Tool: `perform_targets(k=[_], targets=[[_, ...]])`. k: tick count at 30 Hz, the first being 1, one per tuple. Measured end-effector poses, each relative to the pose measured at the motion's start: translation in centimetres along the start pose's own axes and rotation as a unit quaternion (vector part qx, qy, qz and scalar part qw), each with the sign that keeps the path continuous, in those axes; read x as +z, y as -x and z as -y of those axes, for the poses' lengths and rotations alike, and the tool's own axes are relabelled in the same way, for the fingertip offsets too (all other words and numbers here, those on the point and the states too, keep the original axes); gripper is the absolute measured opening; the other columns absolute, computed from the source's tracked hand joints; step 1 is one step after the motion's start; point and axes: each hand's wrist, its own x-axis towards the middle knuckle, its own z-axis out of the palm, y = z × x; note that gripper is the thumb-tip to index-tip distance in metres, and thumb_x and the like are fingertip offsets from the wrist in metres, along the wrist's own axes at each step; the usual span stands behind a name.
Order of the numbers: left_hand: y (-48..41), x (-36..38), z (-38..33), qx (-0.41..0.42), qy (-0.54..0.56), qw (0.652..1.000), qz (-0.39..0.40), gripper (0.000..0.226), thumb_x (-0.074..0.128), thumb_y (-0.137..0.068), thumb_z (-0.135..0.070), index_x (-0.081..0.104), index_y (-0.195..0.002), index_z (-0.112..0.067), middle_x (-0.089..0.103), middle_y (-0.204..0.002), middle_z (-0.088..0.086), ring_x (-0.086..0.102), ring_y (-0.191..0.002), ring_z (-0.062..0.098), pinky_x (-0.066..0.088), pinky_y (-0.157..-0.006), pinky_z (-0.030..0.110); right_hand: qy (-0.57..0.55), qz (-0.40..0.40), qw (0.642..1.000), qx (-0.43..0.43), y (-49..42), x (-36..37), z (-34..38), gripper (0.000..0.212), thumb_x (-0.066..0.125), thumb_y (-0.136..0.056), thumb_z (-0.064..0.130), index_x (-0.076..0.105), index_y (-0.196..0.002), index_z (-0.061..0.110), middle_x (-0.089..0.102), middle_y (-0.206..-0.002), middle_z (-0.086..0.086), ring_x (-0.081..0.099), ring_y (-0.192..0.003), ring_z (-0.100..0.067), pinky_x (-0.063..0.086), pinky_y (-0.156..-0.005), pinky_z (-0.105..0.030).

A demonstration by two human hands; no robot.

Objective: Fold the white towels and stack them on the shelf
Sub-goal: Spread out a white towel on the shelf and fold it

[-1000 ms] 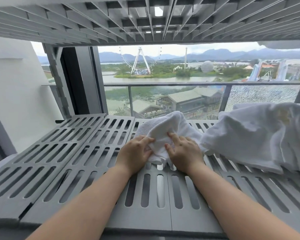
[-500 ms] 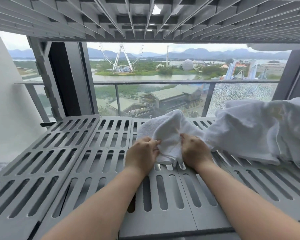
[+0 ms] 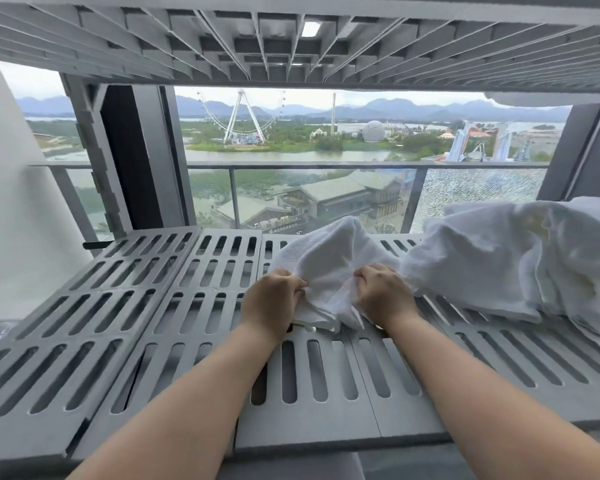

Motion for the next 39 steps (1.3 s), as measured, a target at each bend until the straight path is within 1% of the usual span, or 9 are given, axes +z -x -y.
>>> perform_targets(k=[6, 9, 15, 18, 22, 26, 34, 37, 39], targets=[[1.9, -1.9, -0.1, -0.029, -0.064, 0.998, 0.004, 0.029, 0.053, -0.096, -0.023, 0.078, -0.107, -0.013, 0.061, -0.111, 0.004, 0.065, -0.088, 0.025, 0.056, -0.075, 0.036, 0.026, 0.081, 0.995, -0.051, 0.8, -0.8, 0.0, 0.057, 0.045, -0.086, 0.056, 0.062, -0.126, 0.020, 0.059, -0.126, -0.004, 0.050, -0.123, -0.026, 0.040, -0.104, -0.041], [1.4, -2.5, -2.2, -0.085, -0.087, 0.992, 0.027, 0.044, 0.045, -0.097, -0.040, 0.075, -0.093, -0.009, 0.052, -0.125, 0.009, 0.060, -0.095, 0.026, 0.047, -0.074, 0.032, 0.035, 0.091, 0.993, -0.060, 1.2, -1.1, 0.2, 0.045, 0.049, -0.089, 0.049, 0.062, -0.120, 0.019, 0.057, -0.124, -0.005, 0.050, -0.121, -0.027, 0.040, -0.103, -0.041], [-0.8, -0.8, -5.7, -0.162, -0.139, 0.959, 0.184, 0.102, 0.036, -0.077, -0.090, 0.052, -0.139, -0.011, 0.028, -0.155, 0.011, 0.036, -0.137, 0.035, 0.043, -0.104, 0.051, -0.003, 0.041, 0.997, -0.064, 1.9, -1.7, -0.2, 0.024, 0.050, -0.095, 0.026, 0.068, -0.106, 0.014, 0.064, -0.112, -0.007, 0.055, -0.111, -0.027, 0.045, -0.096, -0.037], [-1.3, 0.0, -4.9, -0.166, -0.163, 0.949, 0.210, 0.079, 0.052, -0.084, -0.070, 0.048, -0.142, -0.015, 0.030, -0.156, 0.012, 0.032, -0.142, 0.035, 0.040, -0.108, 0.054, -0.021, 0.027, 0.997, -0.067, 2.2, -1.9, -0.5, 0.020, 0.053, -0.094, 0.025, 0.069, -0.099, 0.013, 0.065, -0.105, -0.007, 0.056, -0.107, -0.027, 0.046, -0.092, -0.038], [-1.3, -0.3, -3.5, -0.115, -0.112, 0.978, 0.136, 0.033, 0.059, -0.092, -0.036, 0.066, -0.113, -0.010, 0.058, -0.123, 0.013, 0.055, -0.115, 0.032, 0.049, -0.096, 0.041, -0.065, -0.003, 0.995, -0.076, 2.5, -2.2, -0.6, 0.018, 0.053, -0.095, 0.021, 0.069, -0.098, 0.012, 0.066, -0.097, -0.005, 0.059, -0.095, -0.027, 0.049, -0.083, -0.039], [-1.2, -2.0, -3.1, -0.097, -0.068, 0.987, 0.108, 0.019, 0.058, -0.094, -0.020, 0.068, -0.105, -0.007, 0.065, -0.109, 0.013, 0.061, -0.104, 0.031, 0.047, -0.086, 0.034, -0.089, -0.029, 0.992, -0.086, 3.0, -2.6, -0.5, 0.015, 0.057, -0.094, 0.016, 0.070, -0.099, 0.012, 0.067, -0.094, -0.005, 0.061, -0.091, -0.028, 0.049, -0.078, -0.038], [-2.9, -12.6, 0.9, -0.145, -0.050, 0.940, 0.303, 0.018, 0.060, -0.094, -0.029, 0.068, -0.107, -0.019, 0.069, -0.100, 0.000, 0.066, -0.093, 0.016, 0.056, -0.083, 0.028, -0.118, -0.181, 0.970, -0.111, 4.3, -4.8, -1.0, 0.015, 0.064, -0.092, 0.021, 0.069, -0.105, 0.026, 0.069, -0.099, 0.003, 0.060, -0.095, -0.021, 0.049, -0.084, -0.039], [-3.0, -15.0, 3.6, -0.137, -0.181, 0.958, 0.174, 0.013, 0.053, -0.092, -0.019, 0.063, -0.098, -0.023, 0.063, -0.111, 0.003, 0.059, -0.103, 0.023, 0.053, -0.088, 0.039, -0.064, -0.180, 0.978, -0.089, 4.8, -4.6, -0.3, 0.017, 0.062, -0.092, 0.021, 0.067, -0.107, 0.027, 0.069, -0.104, 0.004, 0.058, -0.100, -0.023, 0.046, -0.089, -0.043], [-1.7, -13.3, 4.1, -0.108, -0.237, 0.964, 0.051, 0.028, 0.051, -0.091, -0.012, 0.063, -0.110, -0.028, 0.059, -0.119, 0.006, 0.056, -0.109, 0.028, 0.051, -0.094, 0.045, -0.028, -0.097, 0.992, -0.070, 4.9, -4.0, 0.4, 0.019, 0.056, -0.089, 0.019, 0.066, -0.104, 0.026, 0.068, -0.105, 0.001, 0.057, -0.103, -0.026, 0.043, -0.089, -0.041]])
